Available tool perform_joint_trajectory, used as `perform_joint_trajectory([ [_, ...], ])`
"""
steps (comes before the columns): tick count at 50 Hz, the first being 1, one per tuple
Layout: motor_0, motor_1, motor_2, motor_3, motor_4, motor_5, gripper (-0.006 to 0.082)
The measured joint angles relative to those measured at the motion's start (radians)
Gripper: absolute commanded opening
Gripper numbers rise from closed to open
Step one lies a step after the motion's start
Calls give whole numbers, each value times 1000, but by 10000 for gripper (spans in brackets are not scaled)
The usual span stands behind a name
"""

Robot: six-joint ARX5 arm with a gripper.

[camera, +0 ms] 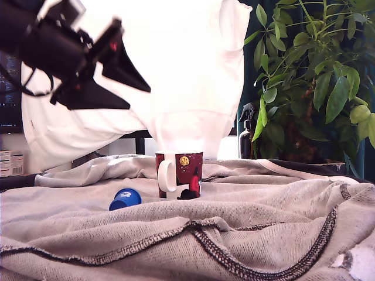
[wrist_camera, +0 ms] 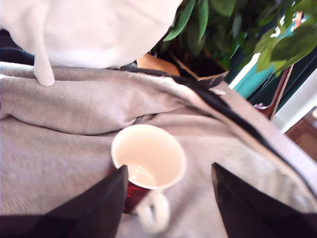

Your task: Pick the blue coffee capsule and place it inside the red coffee cup

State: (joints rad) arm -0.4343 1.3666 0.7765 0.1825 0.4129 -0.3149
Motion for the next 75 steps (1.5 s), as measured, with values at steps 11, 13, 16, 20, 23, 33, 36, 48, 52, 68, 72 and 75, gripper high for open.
perform_joint_trajectory([
  [11,-64,12,0,-217,-77,-147,486],
  [13,-72,12,0,-244,-106,-151,486],
  [16,-83,12,0,-269,-144,-158,486],
  [20,-92,12,0,-311,-200,-177,486],
  [23,-98,12,0,-331,-240,-179,486],
  [33,-103,32,0,-325,-284,-197,486],
  [36,-103,45,0,-324,-285,-203,486],
  [48,-116,109,0,-296,-265,-212,486],
  [52,-129,135,0,-287,-253,-227,486],
  [68,-161,169,0,-292,-262,-229,485],
  [72,-161,195,0,-297,-262,-229,485],
  [75,-161,218,0,-307,-262,-229,485],
])
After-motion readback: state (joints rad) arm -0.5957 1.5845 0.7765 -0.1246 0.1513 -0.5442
